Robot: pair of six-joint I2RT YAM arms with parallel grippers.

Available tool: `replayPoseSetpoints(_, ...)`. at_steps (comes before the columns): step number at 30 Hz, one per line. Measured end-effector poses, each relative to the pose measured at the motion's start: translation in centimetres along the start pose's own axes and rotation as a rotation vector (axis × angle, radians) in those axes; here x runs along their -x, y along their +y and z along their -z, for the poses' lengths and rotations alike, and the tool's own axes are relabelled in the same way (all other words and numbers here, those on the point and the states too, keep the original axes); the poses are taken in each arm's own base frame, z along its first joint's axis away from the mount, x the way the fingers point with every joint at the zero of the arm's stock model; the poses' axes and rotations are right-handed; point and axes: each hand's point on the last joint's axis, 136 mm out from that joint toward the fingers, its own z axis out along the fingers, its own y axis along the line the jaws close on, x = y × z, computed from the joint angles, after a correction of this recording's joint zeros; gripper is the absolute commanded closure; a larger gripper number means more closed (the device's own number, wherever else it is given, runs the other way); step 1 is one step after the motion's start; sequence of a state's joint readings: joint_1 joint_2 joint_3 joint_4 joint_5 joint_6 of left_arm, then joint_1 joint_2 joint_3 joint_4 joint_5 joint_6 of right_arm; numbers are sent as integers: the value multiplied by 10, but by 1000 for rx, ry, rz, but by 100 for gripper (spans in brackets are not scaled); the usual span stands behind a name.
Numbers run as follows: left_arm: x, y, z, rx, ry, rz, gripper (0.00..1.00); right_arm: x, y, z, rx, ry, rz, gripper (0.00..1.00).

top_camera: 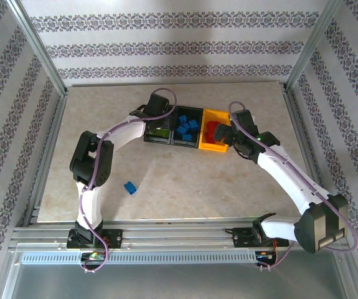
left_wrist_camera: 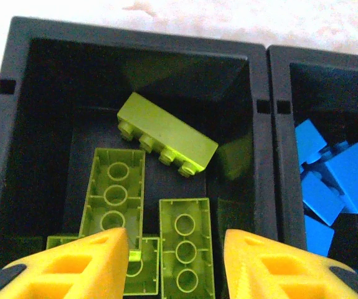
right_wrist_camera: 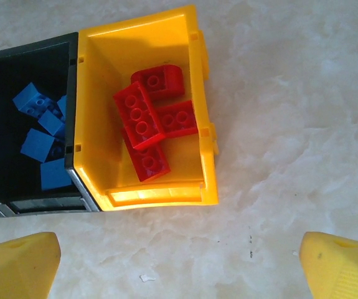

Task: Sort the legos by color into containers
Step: Place the lego in the container.

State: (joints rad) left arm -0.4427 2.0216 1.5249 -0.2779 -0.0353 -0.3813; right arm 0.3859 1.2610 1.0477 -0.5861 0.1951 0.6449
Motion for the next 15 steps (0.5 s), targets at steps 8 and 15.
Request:
replayPoseSetpoints(8,-4,5,35,-13,-19,30,42,-9,24,9,31,-18,101,2)
replayPoseSetpoints(15,17,38,104,-14,-160,144,18,-27,74,24,119,-30,237,2)
